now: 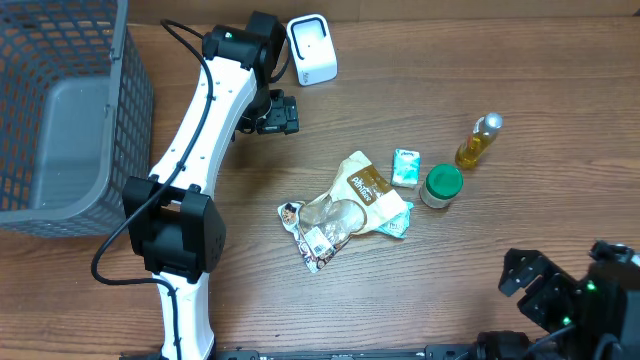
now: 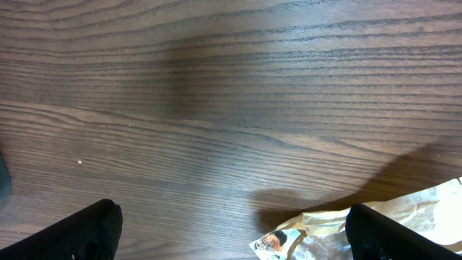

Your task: Scan the item barcode

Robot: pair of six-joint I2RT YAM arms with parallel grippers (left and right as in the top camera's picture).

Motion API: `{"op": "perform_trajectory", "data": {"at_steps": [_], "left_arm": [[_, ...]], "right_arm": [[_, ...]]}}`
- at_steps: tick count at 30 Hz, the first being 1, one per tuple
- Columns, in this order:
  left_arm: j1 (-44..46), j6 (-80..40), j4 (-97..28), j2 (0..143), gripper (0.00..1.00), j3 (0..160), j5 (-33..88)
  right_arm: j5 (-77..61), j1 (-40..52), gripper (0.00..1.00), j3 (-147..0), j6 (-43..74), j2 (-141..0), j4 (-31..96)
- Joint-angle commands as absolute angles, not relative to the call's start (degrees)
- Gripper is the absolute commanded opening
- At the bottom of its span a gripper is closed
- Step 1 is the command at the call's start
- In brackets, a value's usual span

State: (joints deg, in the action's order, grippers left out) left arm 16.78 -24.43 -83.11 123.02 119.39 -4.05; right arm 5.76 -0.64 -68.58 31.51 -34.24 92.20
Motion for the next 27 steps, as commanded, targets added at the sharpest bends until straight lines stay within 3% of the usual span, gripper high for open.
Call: {"op": "perform_trajectory", "data": {"at_steps": [1, 20, 27], "left_arm": [[16.7, -23.8, -83.1, 121.5, 1.0, 120.1, -4.9], [16.7, -23.8, -83.1, 121.5, 1.0, 120.1, -4.9], [16.7, -23.8, -83.1, 121.5, 1.0, 120.1, -4.9]], "right_arm": [[5.0, -0.3, 1.0, -65.1, 31.5, -33.5, 91.9], [3.6, -0.3, 1.0, -59.8, 31.6, -32.1, 91.6], [1.1, -0.3, 1.0, -59.6, 31.6, -29.1, 81.2]]}}
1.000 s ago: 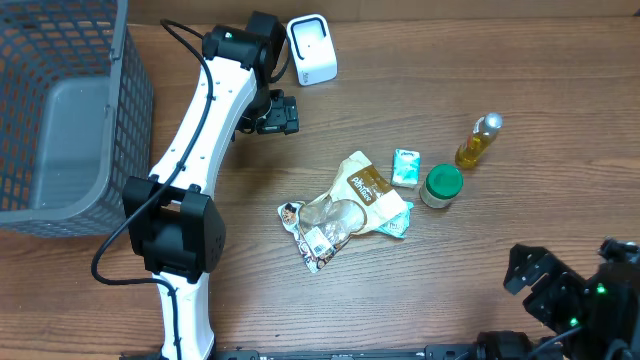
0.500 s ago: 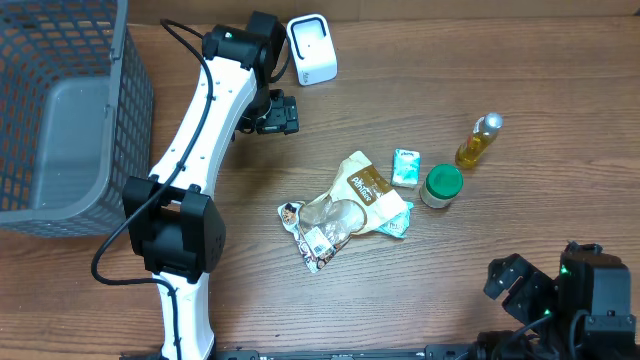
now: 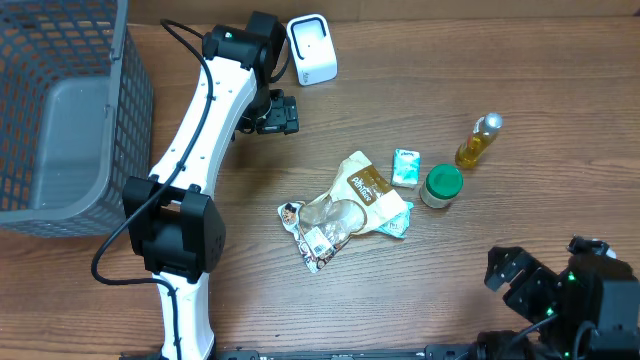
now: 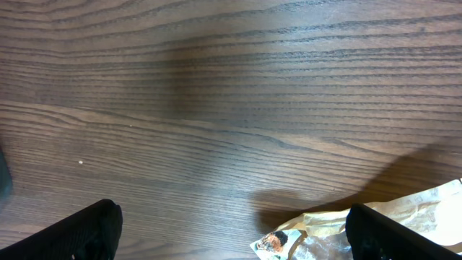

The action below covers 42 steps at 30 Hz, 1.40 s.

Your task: Scan the item barcode

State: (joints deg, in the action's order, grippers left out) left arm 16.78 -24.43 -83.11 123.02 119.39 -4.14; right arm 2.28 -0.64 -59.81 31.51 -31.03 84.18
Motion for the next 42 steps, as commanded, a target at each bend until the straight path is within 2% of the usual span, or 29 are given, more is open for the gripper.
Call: {"op": "perform_trajectory", "data": {"at_steps": [1, 6, 17, 27, 33, 42], "left_arm": [[16.7, -23.8, -83.1, 121.5, 1.0, 120.1, -4.9], [16.7, -23.8, -83.1, 121.5, 1.0, 120.1, -4.9], [16.7, -23.8, -83.1, 121.5, 1.0, 120.1, -4.9], [16.7, -23.8, -83.1, 121.5, 1.0, 120.1, -4.9], [16.7, -23.8, -83.1, 121.5, 1.0, 120.1, -4.9], [16.7, -23.8, -83.1, 121.5, 1.0, 120.1, -4.9]], "right_arm": [[1.2, -0.3, 1.0, -59.2, 31.5, -28.4, 78.7], [1.1, -0.3, 1.0, -53.6, 31.5, -24.7, 65.8], [-1.8, 0.9, 1.0, -29.8, 31.5, -12.3, 37.8], [0.8, 6.8, 1.0, -15.6, 28.0, -4.8, 3.7], [0.1, 6.8, 1.0, -11.0, 26.4, -2.5, -3.4], [-6.3, 6.8, 1.0, -4.7, 12.1, -0.2, -13.7]]}}
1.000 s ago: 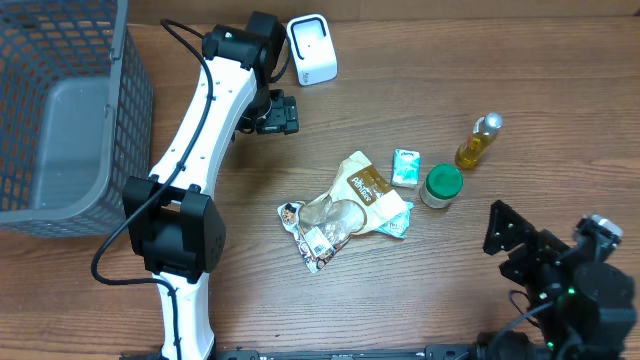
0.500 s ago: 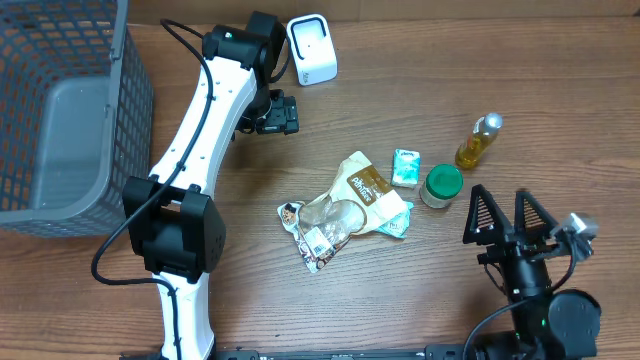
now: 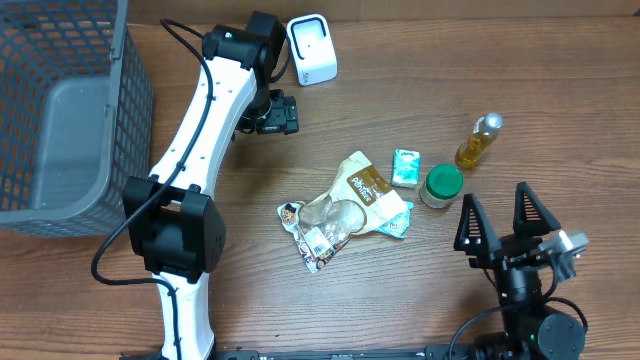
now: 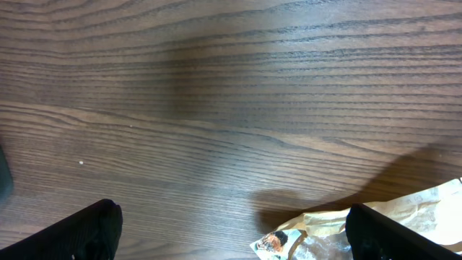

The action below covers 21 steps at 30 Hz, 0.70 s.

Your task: Scan the item barcode

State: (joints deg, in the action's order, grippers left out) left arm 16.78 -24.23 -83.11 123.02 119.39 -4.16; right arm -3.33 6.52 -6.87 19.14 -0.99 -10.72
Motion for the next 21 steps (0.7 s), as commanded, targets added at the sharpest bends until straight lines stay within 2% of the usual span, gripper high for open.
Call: {"op": "perform_trajectory", "data": {"at_steps": [1, 6, 13, 19, 21], "left_arm": [[16.7, -23.8, -83.1, 121.5, 1.0, 120.1, -4.9], [16.7, -23.8, -83.1, 121.5, 1.0, 120.1, -4.9], [16.7, -23.8, -83.1, 121.5, 1.0, 120.1, -4.9], [16.7, -23.8, -83.1, 121.5, 1.0, 120.1, -4.9], [16.7, -23.8, -83.1, 121.5, 1.0, 120.1, -4.9]], "right_arm": [[-6.6, 6.8, 1.0, -3.9, 11.2, -0.2, -15.2], [-6.5, 6.7, 1.0, -0.3, 10.1, -0.2, -18.9], [-6.5, 6.6, 1.0, -0.4, 6.8, -0.2, -9.0], [-6.4, 6.6, 1.0, -0.4, 5.7, -0.2, 4.6], [-5.9, 6.6, 1.0, -0.4, 5.3, -0.2, 4.3]]}}
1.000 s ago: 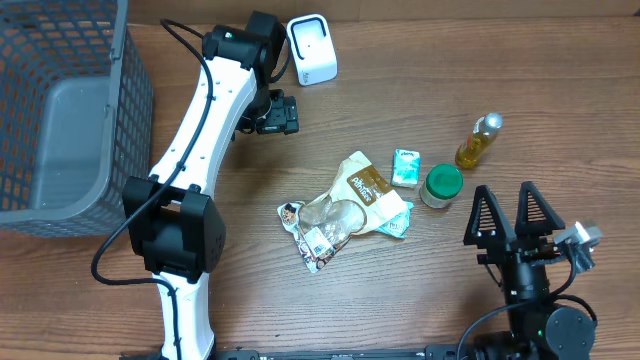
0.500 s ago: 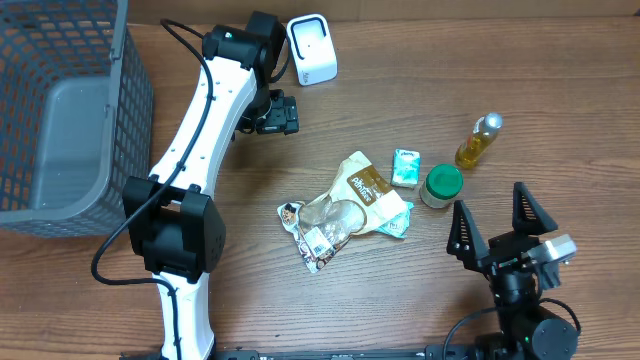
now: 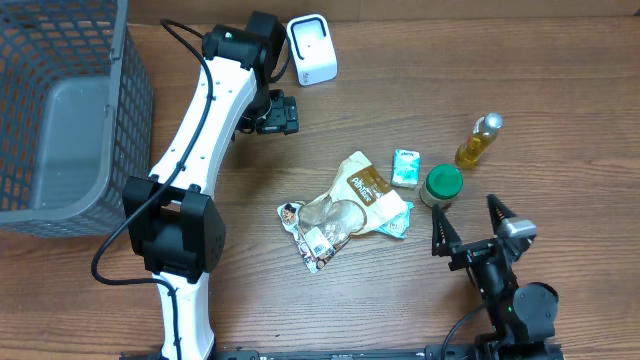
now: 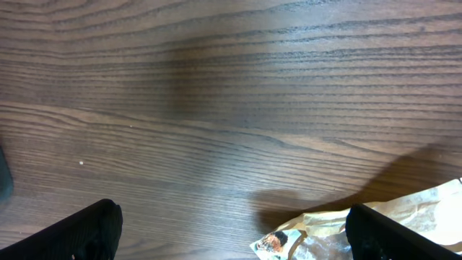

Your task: Scan the item barcode

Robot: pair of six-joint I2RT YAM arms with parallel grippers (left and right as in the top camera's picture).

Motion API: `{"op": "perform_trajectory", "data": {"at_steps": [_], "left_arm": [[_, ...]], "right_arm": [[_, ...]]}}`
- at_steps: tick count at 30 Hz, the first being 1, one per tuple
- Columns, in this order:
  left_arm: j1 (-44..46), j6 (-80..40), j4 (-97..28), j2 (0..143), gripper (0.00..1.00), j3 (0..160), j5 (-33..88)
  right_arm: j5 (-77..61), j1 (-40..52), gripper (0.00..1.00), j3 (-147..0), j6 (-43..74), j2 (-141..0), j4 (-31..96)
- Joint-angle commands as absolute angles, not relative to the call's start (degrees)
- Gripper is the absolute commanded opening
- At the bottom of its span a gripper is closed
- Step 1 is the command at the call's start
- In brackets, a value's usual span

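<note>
The white barcode scanner (image 3: 312,48) stands at the table's far edge. My left gripper (image 3: 283,113) hangs just below and left of it, open and empty. In the left wrist view the left gripper (image 4: 232,217) spans bare wood, with a corner of the crumpled snack bag (image 4: 339,227) by its right finger. The snack bag (image 3: 345,205) lies mid-table, with a small teal box (image 3: 405,167), a green-lidded jar (image 3: 441,185) and a yellow bottle (image 3: 478,140) to its right. My right gripper (image 3: 468,224) stands open just below the jar, touching nothing.
A grey mesh basket (image 3: 60,120) fills the far left. The left arm (image 3: 195,130) stretches from the near edge up toward the scanner. Bare wooden tabletop (image 3: 520,90) lies to the right of the scanner.
My right gripper has moved left and a little nearer, from right of the jar to just below it, still open. The left arm and all the items are unchanged.
The right arm was first folded low at the near right corner, then a little further left. Later its open gripper pointed up the table, below and right of the jar, and now it sits under the jar. The left gripper stayed open by the scanner throughout.
</note>
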State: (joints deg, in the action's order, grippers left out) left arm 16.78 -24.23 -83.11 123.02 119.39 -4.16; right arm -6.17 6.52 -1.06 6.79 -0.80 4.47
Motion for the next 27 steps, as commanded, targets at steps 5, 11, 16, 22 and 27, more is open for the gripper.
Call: {"op": "perform_trajectory", "data": {"at_steps": [5, 11, 16, 22, 27], "left_arm": [[16.7, -23.8, -83.1, 121.5, 1.0, 120.1, -4.9], [16.7, -23.8, -83.1, 121.5, 1.0, 120.1, -4.9], [16.7, -23.8, -83.1, 121.5, 1.0, 120.1, -4.9], [16.7, -23.8, -83.1, 121.5, 1.0, 120.1, -4.9], [16.7, -23.8, -83.1, 121.5, 1.0, 120.1, -4.9]], "right_arm": [[-5.9, 6.6, 1.0, -0.4, 0.4, -0.2, 4.3], [-5.9, 5.4, 1.0, -0.4, -0.9, -0.2, 4.4], [-5.9, 4.4, 1.0, -0.4, -0.9, -0.2, 4.4], [-5.9, 4.4, 1.0, -0.4, -0.9, -0.2, 4.3], [-5.9, 4.5, 1.0, -0.4, -0.9, -0.2, 4.3]]}}
